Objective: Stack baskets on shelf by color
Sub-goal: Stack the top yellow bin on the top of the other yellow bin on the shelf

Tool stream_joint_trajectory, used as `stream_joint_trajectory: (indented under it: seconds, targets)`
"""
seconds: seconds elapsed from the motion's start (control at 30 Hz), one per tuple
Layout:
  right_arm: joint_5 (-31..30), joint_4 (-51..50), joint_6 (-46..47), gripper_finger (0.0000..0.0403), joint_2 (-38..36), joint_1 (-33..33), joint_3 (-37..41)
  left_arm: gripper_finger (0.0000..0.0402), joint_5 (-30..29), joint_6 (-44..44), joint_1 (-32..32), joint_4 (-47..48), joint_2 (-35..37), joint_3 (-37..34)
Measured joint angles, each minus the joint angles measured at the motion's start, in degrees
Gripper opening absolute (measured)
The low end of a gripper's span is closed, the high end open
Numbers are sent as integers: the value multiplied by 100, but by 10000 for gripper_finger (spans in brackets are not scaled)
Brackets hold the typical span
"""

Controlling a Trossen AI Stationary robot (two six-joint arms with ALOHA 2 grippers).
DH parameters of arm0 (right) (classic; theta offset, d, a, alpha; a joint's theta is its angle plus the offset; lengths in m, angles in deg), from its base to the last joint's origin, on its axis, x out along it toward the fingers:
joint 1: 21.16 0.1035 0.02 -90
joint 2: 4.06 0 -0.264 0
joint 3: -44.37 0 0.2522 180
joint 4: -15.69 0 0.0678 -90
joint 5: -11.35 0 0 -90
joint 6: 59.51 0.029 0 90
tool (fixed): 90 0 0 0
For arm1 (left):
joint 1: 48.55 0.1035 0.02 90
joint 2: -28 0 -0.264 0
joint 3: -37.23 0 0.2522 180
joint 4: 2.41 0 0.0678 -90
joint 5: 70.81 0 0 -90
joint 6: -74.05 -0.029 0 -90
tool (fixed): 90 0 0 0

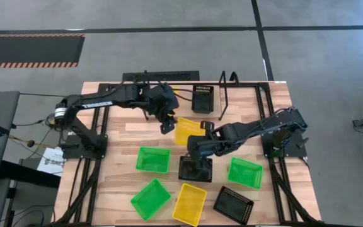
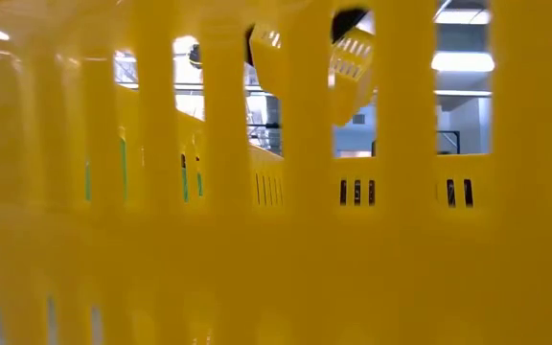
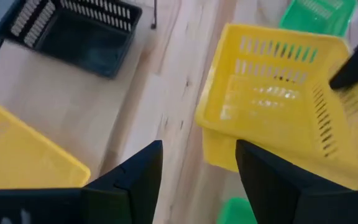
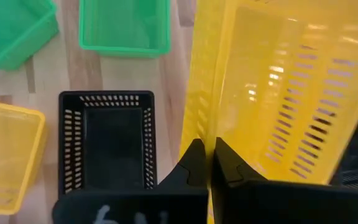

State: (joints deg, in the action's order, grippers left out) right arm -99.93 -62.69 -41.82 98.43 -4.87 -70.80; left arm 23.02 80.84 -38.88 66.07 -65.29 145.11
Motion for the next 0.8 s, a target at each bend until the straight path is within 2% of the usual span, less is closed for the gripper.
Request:
stream_joint_trajectory:
  seconds: [0.17, 0.37, 0.53, 0.67, 0.8]
  targets:
    - [278, 139, -15, 1, 131, 9, 210, 192, -2, -289, 35, 195, -234, 374]
    - [755, -24, -284, 1, 744, 139, 268, 192, -19, -405, 102, 299, -254, 823]
    - [1235, 229, -431, 1, 886, 239, 104, 192, -112, -612, 140, 1109, -255, 978]
    - [1248, 190, -473, 1, 930, 235, -185, 192, -114, -568, 148, 1979, -406, 965]
    - [1247, 215, -773, 1, 909, 230, -616, 192, 208, -608, 110, 2171, -659, 965]
